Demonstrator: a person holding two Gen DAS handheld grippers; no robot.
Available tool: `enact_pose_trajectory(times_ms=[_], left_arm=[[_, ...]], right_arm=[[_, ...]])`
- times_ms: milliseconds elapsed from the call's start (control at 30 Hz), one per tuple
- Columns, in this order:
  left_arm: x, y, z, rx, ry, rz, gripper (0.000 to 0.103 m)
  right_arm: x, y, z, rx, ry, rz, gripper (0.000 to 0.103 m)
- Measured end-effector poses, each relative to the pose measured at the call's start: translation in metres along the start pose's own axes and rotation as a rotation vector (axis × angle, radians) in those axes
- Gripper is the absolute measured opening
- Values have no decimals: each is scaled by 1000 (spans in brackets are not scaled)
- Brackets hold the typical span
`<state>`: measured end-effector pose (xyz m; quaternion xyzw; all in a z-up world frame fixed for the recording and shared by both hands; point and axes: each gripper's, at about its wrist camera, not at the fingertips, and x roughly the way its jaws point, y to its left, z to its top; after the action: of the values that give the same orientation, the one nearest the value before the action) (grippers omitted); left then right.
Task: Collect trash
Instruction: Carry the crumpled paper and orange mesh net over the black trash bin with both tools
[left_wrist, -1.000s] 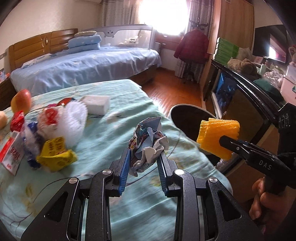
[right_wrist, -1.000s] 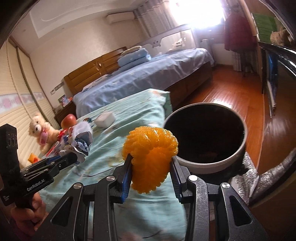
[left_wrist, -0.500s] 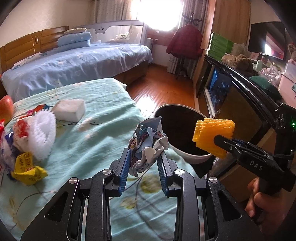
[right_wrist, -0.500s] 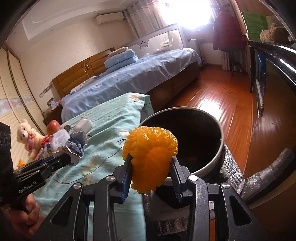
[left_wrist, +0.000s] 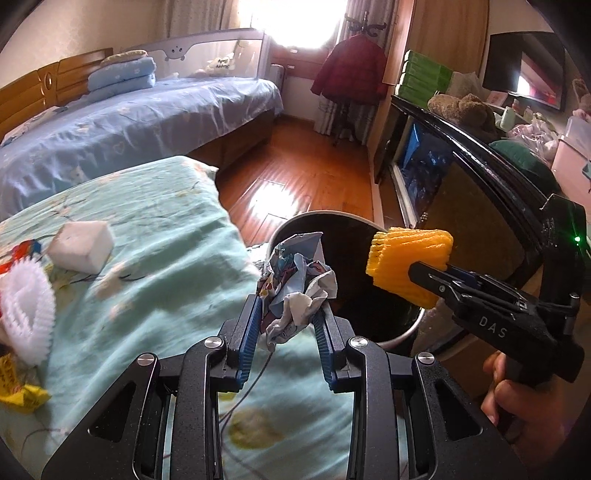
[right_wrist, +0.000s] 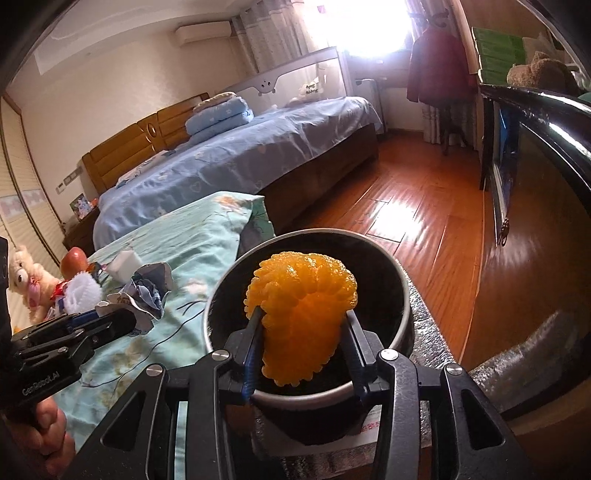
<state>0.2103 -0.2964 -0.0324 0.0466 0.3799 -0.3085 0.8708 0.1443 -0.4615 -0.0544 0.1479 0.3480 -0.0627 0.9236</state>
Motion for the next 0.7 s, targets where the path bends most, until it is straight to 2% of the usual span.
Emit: enact_pose_trajectory(times_ms=[700], left_arm=[[41, -9, 17, 4, 68, -27, 29]], right_arm=[[30, -25, 19, 35, 61, -6, 45]])
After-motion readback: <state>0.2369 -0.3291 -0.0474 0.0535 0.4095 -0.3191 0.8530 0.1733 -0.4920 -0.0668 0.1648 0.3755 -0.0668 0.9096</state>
